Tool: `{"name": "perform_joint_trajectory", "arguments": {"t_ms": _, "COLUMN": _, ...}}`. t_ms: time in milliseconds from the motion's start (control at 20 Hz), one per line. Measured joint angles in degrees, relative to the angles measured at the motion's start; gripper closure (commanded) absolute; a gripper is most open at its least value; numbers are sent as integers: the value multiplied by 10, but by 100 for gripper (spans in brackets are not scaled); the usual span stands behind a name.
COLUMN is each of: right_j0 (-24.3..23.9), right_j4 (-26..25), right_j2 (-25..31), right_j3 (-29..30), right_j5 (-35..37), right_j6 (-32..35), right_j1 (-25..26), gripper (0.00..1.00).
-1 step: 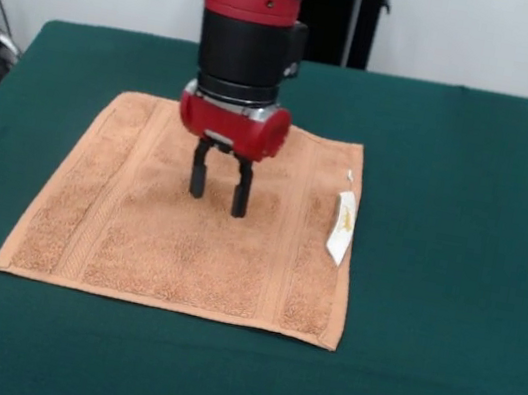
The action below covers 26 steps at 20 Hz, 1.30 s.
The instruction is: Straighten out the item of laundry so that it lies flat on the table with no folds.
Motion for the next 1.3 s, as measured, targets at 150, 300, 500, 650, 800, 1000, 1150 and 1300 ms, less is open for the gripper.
{"name": "perform_joint_trajectory", "arguments": {"t_ms": 150, "right_j0": 9, "right_j4": 17, "right_j2": -1, "right_j3": 13, "right_j5": -8, "right_j6": 0, "right_j1": 0, "gripper": 0}}
{"name": "perform_joint_trajectory", "arguments": {"t_ms": 300, "right_j0": 21, "right_j4": 37, "right_j2": -2, "right_j3": 35, "right_j5": -22, "right_j6": 4, "right_j1": -2, "gripper": 0}}
{"name": "perform_joint_trajectory", "arguments": {"t_ms": 500, "right_j0": 32, "right_j4": 52, "right_j2": -5, "right_j3": 77, "right_j5": -46, "right_j6": 14, "right_j1": -10, "gripper": 0}}
{"name": "perform_joint_trajectory", "arguments": {"t_ms": 650, "right_j0": 36, "right_j4": 52, "right_j2": -10, "right_j3": 108, "right_j5": -67, "right_j6": 20, "right_j1": -13, "gripper": 0}}
{"name": "perform_joint_trajectory", "arguments": {"t_ms": 800, "right_j0": 36, "right_j4": 52, "right_j2": -17, "right_j3": 138, "right_j5": -97, "right_j6": 24, "right_j1": -10, "gripper": 0}}
{"name": "perform_joint_trajectory", "arguments": {"t_ms": 1000, "right_j0": 36, "right_j4": 53, "right_j2": -28, "right_j3": 170, "right_j5": -149, "right_j6": 27, "right_j1": 6, "gripper": 0}}
{"name": "perform_joint_trajectory", "arguments": {"t_ms": 1150, "right_j0": 36, "right_j4": 53, "right_j2": -34, "right_j3": 185, "right_j5": -197, "right_j6": 29, "right_j1": 23, "gripper": 0}}
{"name": "perform_joint_trajectory", "arguments": {"t_ms": 1300, "right_j0": 36, "right_j4": 50, "right_j2": -35, "right_j3": 197, "right_j5": -247, "right_j6": 30, "right_j1": 30, "gripper": 0}}
